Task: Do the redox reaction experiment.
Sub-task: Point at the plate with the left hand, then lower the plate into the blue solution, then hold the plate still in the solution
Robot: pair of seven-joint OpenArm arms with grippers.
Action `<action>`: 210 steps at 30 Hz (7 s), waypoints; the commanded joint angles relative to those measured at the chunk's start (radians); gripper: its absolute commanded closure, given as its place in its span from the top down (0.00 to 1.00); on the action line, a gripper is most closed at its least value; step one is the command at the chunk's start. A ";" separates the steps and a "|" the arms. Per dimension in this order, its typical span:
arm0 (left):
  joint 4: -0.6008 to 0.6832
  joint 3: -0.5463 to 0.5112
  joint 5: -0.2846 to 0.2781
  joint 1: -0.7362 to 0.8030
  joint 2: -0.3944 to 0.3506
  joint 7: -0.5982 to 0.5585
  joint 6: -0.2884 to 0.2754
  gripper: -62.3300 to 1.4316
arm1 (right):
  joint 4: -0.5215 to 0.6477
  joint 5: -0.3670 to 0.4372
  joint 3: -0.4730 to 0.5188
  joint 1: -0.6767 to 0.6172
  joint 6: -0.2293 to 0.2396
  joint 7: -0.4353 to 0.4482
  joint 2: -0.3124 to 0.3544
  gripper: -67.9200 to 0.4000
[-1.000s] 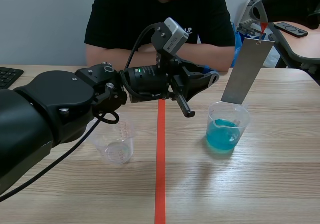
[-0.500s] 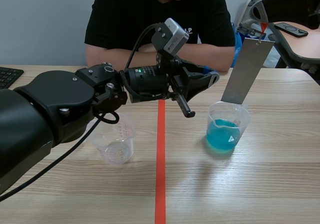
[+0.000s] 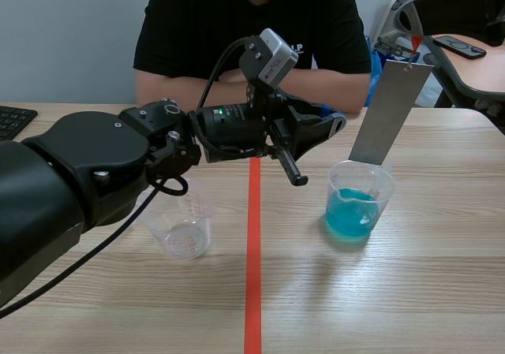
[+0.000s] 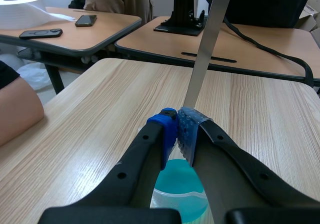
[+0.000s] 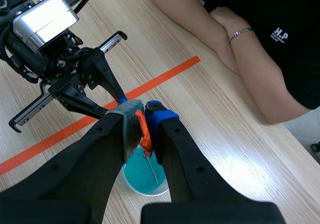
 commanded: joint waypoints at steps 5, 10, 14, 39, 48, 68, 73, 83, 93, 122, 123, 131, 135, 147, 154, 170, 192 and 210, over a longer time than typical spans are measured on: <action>0.009 -0.001 -0.010 -0.017 0.007 -0.007 -0.002 0.09 | 0.000 0.012 0.009 0.012 0.000 0.016 0.013 0.03; 0.009 -0.001 -0.010 -0.017 -0.003 -0.008 -0.002 0.09 | 0.000 0.015 0.009 0.012 0.000 0.015 0.013 0.03; 0.009 -0.001 -0.011 -0.017 -0.021 -0.012 -0.002 0.09 | 0.000 0.015 0.009 0.012 0.000 0.016 0.013 0.03; 0.036 -0.121 -0.221 0.148 -0.595 -0.214 -0.002 0.09 | 0.000 0.016 0.009 0.012 0.000 0.016 0.013 0.03; 0.119 -0.395 -0.219 0.477 -0.750 -0.255 -0.002 0.09 | 0.000 0.019 0.009 0.012 0.000 0.019 0.013 0.03; 0.390 -1.051 0.249 1.336 -0.572 -0.560 0.033 0.09 | 0.000 0.019 0.009 0.012 0.004 0.019 0.013 0.03; 0.427 -1.121 0.356 1.468 -0.496 -0.658 0.101 0.09 | 0.000 0.019 0.009 0.012 0.004 0.019 0.013 0.03; 0.488 -1.196 0.388 1.648 -0.418 -0.752 0.182 0.09 | 0.000 0.019 0.009 0.012 0.004 0.019 0.013 0.03; 0.505 -1.196 0.387 1.678 -0.414 -0.752 0.207 0.09 | 0.000 0.019 0.009 0.012 0.008 0.019 0.013 0.03; 0.507 -1.196 0.386 1.676 -0.414 -0.748 0.207 0.09 | -0.249 -0.129 0.008 -0.021 0.105 0.091 -0.154 0.03; 0.507 -1.196 0.386 1.676 -0.414 -0.748 0.207 0.09 | -0.263 -0.144 0.008 -0.021 0.105 0.100 -0.164 0.03; 0.507 -1.196 0.386 1.676 -0.414 -0.748 0.207 0.09 | -0.359 -0.261 0.006 -0.021 0.105 0.179 -0.224 0.03; 0.507 -1.196 0.386 1.676 -0.414 -0.748 0.207 0.09 | -0.399 -0.311 0.005 -0.021 0.105 0.211 -0.248 0.03; 0.507 -1.196 0.386 1.676 -0.414 -0.748 0.207 0.09 | -0.412 -0.372 -0.014 -0.021 0.105 0.234 -0.272 0.03; 0.507 -1.196 0.386 1.676 -0.414 -0.748 0.207 0.09 | -0.412 -0.372 -0.014 -0.021 0.105 0.233 -0.272 0.03; 0.507 -1.196 0.386 1.676 -0.414 -0.748 0.207 0.09 | -0.412 -0.372 -0.014 -0.021 0.105 0.233 -0.272 0.03; 0.507 -1.196 0.386 1.676 -0.414 -0.748 0.207 0.09 | -0.412 -0.371 -0.014 -0.021 0.105 0.232 -0.271 0.03; 0.507 -1.196 0.386 1.676 -0.414 -0.748 0.207 0.09 | -0.290 -0.155 -0.002 -0.018 0.105 0.106 -0.199 0.03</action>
